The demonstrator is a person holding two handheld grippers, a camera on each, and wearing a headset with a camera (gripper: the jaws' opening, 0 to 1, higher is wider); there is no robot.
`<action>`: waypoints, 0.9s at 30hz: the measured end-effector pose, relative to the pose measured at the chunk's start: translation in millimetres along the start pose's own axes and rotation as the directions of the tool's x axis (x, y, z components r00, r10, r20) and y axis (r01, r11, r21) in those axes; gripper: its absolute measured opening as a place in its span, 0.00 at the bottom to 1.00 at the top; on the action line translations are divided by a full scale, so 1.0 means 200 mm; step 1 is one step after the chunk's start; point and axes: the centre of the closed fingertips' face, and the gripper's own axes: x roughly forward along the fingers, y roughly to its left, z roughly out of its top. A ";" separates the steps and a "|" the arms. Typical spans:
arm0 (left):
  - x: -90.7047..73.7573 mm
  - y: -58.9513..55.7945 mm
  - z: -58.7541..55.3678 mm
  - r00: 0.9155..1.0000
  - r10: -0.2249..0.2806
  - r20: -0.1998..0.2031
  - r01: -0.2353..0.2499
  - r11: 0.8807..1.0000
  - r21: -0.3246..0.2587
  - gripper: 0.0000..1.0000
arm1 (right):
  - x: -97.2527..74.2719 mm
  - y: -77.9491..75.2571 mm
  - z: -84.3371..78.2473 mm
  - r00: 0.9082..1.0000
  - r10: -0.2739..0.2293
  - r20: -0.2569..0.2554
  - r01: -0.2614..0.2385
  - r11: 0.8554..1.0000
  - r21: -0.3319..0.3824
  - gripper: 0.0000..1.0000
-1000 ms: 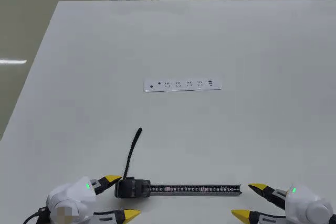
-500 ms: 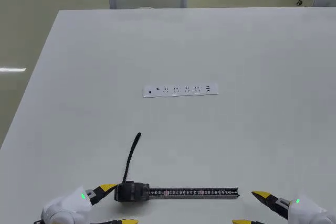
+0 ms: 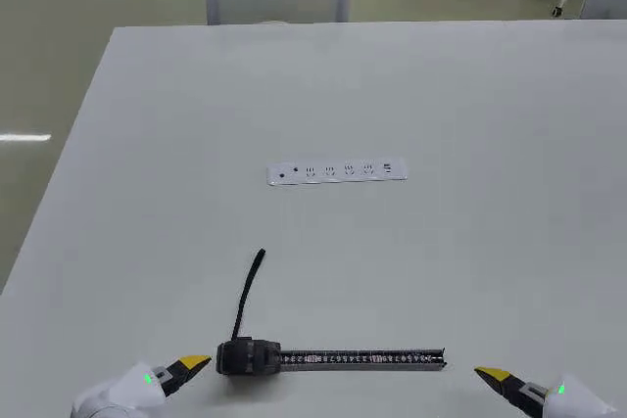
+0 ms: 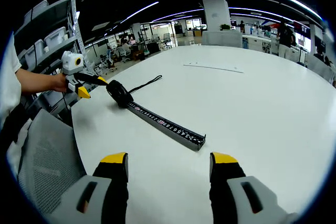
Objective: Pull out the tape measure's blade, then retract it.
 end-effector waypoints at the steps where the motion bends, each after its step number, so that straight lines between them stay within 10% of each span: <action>1: 0.00 0.00 0.00 1.000 0.002 0.001 -0.002 1.000 -0.003 0.62 | -0.01 0.00 0.00 1.000 -0.002 0.001 0.002 1.000 0.001 0.63; 27: -0.12 -0.07 -0.05 0.997 0.042 0.062 -0.037 0.997 -0.074 0.64 | -0.13 0.08 -0.03 0.997 -0.036 0.064 0.035 0.999 0.011 0.64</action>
